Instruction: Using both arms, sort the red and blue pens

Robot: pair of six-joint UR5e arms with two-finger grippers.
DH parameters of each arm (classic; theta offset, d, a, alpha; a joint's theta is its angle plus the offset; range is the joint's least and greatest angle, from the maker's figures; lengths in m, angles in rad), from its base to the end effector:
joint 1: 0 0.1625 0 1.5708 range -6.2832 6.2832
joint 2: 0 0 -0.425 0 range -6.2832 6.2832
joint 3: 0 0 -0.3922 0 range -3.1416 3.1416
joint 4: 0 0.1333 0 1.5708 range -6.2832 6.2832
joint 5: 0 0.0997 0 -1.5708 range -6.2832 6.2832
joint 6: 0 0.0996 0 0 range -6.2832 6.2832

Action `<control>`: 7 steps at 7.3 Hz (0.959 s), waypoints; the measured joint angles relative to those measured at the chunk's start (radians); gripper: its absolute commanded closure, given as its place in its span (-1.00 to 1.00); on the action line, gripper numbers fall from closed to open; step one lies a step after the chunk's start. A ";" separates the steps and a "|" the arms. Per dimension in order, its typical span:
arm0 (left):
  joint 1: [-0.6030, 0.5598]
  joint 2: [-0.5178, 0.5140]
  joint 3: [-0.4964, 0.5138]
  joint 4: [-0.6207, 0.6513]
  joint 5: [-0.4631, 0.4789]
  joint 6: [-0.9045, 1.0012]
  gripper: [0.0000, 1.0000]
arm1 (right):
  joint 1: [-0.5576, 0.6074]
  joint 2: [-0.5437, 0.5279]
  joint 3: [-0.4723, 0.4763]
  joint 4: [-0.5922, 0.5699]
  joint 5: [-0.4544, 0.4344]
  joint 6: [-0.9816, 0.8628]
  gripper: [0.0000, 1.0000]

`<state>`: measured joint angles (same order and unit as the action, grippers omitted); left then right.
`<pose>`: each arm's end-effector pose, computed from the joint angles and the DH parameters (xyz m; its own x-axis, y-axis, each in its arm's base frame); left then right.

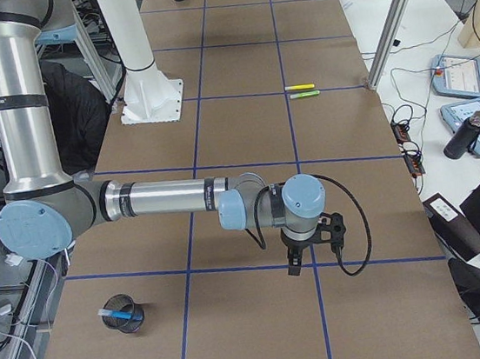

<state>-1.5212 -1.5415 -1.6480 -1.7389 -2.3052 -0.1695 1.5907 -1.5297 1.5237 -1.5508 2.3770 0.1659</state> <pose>-0.0421 -0.4952 0.6194 0.7318 0.0131 -0.6813 0.0761 0.9920 0.1008 0.0716 -0.5090 0.6570 0.6795 0.1687 0.7140 -0.1339 0.9854 -0.1054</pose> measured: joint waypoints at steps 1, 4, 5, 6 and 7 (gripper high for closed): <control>0.016 0.003 -0.014 0.000 0.008 -0.016 -1.00 | 0.000 0.001 0.000 0.001 -0.002 0.000 -1.00; 0.025 0.010 -0.022 0.000 0.009 -0.025 -1.00 | 0.001 0.004 0.008 0.001 -0.003 0.009 -1.00; 0.025 0.010 -0.022 0.000 0.008 -0.026 -1.00 | 0.001 0.015 0.011 -0.002 -0.009 0.010 -1.00; 0.025 0.011 -0.022 0.001 0.008 -0.027 -1.00 | -0.001 0.029 0.016 -0.014 -0.019 0.010 -1.00; 0.025 0.011 -0.022 0.001 0.008 -0.027 -1.00 | -0.008 0.037 0.028 -0.039 -0.024 0.011 -1.00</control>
<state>-1.4964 -1.5309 -1.6705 -1.7381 -2.2972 -0.1963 1.5822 -1.4931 1.5513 -1.5902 2.3530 0.1770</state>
